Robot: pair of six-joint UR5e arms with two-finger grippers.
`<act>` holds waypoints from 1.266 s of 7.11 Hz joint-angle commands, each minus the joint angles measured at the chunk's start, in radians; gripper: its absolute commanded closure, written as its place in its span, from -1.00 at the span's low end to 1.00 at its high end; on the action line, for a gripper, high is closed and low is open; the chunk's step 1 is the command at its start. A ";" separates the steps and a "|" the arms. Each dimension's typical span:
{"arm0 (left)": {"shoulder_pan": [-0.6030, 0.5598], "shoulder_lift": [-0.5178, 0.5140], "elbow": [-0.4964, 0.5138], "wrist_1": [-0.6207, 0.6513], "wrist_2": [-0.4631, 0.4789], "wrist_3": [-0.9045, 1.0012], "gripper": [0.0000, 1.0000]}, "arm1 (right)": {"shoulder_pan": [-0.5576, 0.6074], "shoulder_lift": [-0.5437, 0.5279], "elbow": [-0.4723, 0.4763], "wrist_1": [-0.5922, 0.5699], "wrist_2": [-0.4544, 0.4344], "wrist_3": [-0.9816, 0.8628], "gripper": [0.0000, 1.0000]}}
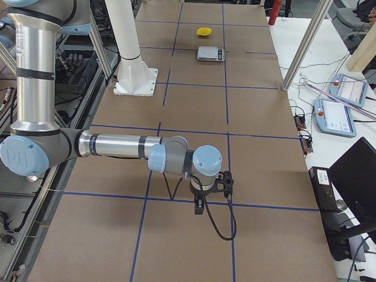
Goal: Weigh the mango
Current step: 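Reach the left gripper down toward the yellow mango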
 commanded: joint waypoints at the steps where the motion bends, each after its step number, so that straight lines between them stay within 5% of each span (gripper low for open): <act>1: 0.100 -0.020 -0.090 -0.063 0.005 -0.258 -1.00 | 0.000 0.000 0.000 0.000 0.000 0.000 -1.00; 3: 0.255 0.004 -0.091 -0.268 0.008 -0.525 -1.00 | 0.000 -0.002 0.000 0.000 0.000 0.000 -1.00; 6: 0.474 0.035 -0.016 -0.568 0.138 -0.779 -1.00 | 0.000 0.000 0.000 0.002 0.000 0.000 -1.00; 9: 0.587 0.033 0.063 -0.641 0.192 -0.807 -1.00 | 0.000 0.000 0.000 0.000 0.000 0.000 -1.00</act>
